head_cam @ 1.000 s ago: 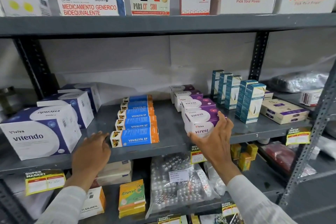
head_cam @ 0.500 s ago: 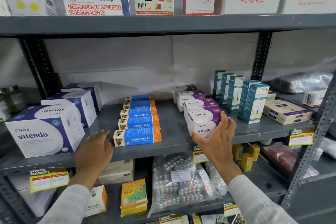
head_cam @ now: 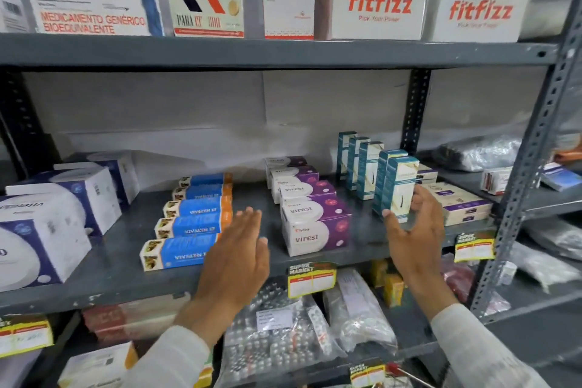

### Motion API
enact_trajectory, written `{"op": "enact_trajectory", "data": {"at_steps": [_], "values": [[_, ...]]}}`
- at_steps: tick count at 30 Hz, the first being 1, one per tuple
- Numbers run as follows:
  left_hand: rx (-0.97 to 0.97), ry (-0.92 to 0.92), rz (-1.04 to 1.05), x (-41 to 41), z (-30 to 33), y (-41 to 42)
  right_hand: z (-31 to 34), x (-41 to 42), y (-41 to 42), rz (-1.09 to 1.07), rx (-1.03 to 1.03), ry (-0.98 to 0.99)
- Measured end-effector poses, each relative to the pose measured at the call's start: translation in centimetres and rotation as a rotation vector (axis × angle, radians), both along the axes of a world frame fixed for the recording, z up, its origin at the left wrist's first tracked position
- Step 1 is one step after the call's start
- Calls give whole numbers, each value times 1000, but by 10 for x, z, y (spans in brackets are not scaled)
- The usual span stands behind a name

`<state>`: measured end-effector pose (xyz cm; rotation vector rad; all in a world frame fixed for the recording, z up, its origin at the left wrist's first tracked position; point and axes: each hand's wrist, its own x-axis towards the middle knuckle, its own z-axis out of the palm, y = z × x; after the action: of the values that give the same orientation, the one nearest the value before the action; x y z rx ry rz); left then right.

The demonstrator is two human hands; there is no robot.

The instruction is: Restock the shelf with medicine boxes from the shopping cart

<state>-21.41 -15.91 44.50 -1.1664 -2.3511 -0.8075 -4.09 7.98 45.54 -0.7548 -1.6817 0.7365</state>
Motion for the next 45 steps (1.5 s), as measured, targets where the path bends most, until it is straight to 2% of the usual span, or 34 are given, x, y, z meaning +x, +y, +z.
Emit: {"op": "enact_trajectory", "data": {"at_steps": [3,6,14,20,45], "values": [[-254,49,39,-3,-27,22,-8,2,28,-3,-14,-71],[-357,85,89,-6,-44,28,-14,-1,49,-29,-15,-166],[-357,115,140,-8,-56,27,-6,-20,79,-1,-92,-279],[-371,110,158,-5,-54,27,-7,-15,85,-44,-63,-342],[-363,81,173,-2,-54,29,-20,4,88,-54,26,-332]]}}
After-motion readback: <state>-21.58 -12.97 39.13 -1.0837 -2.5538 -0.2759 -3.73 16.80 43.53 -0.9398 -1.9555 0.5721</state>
